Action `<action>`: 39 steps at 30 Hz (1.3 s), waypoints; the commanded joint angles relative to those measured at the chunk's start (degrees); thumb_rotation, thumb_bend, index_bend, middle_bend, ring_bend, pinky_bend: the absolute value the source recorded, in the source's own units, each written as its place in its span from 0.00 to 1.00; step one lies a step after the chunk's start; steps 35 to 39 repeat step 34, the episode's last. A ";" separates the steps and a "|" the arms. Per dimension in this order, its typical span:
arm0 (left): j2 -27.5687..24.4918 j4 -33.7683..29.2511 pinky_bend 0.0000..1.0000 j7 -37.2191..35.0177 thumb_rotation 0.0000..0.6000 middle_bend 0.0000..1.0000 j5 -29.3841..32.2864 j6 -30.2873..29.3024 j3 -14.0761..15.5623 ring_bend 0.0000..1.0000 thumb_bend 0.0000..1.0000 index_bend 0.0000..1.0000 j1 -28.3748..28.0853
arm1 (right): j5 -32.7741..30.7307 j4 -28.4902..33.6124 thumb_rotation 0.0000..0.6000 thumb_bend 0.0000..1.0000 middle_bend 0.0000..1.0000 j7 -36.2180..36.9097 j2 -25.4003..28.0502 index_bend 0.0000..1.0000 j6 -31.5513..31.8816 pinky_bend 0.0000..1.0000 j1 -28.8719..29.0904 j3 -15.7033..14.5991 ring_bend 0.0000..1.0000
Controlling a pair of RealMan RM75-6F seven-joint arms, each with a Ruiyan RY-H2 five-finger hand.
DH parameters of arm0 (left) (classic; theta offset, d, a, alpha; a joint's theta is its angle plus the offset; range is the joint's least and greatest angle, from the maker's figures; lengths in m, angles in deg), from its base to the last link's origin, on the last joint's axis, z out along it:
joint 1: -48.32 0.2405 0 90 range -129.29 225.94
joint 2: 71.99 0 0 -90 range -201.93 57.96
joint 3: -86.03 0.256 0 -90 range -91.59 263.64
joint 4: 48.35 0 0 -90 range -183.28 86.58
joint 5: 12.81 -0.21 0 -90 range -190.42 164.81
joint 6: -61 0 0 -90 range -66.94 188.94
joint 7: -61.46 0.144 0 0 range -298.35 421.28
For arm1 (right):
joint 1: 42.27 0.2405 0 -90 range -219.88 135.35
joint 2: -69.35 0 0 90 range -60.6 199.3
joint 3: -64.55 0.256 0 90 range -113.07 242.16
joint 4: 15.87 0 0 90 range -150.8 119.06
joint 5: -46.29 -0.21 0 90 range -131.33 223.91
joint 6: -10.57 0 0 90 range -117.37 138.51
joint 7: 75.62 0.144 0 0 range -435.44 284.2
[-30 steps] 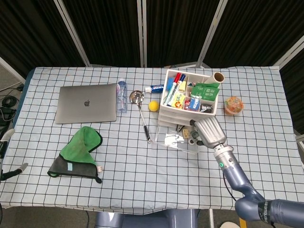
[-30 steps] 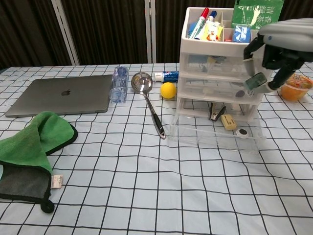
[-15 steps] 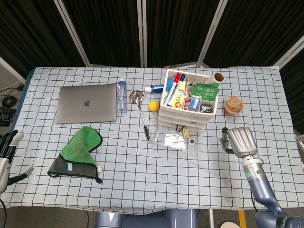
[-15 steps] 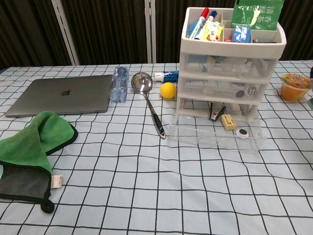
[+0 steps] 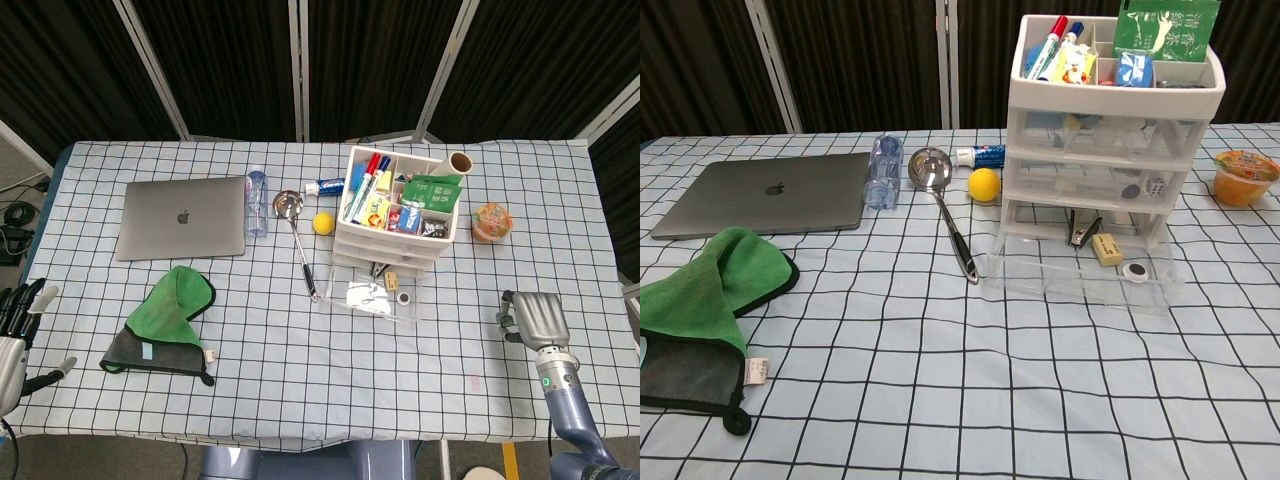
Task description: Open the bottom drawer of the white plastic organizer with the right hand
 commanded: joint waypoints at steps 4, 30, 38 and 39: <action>0.12 0.08 0.00 0.09 1.00 0.00 0.20 0.58 -0.02 0.00 0.00 0.00 -0.24 | -0.78 -3.33 1.00 0.15 1.00 1.10 -1.93 0.59 -2.38 0.82 -1.28 0.45 1.00; 0.61 1.34 0.00 0.02 1.00 0.00 2.51 1.13 -0.49 0.00 0.00 0.00 0.03 | 18.24 -1.91 1.00 0.06 0.04 11.65 0.01 0.13 19.61 0.03 -11.75 -0.23 0.01; 1.16 2.82 0.00 1.89 1.00 0.00 4.25 2.91 -0.56 0.00 0.00 0.00 -0.30 | 19.63 -0.48 1.00 0.04 0.00 9.98 3.14 0.00 19.26 0.00 -13.22 -2.06 0.00; 1.16 2.82 0.00 1.89 1.00 0.00 4.25 2.91 -0.56 0.00 0.00 0.00 -0.30 | 19.63 -0.48 1.00 0.04 0.00 9.98 3.14 0.00 19.26 0.00 -13.22 -2.06 0.00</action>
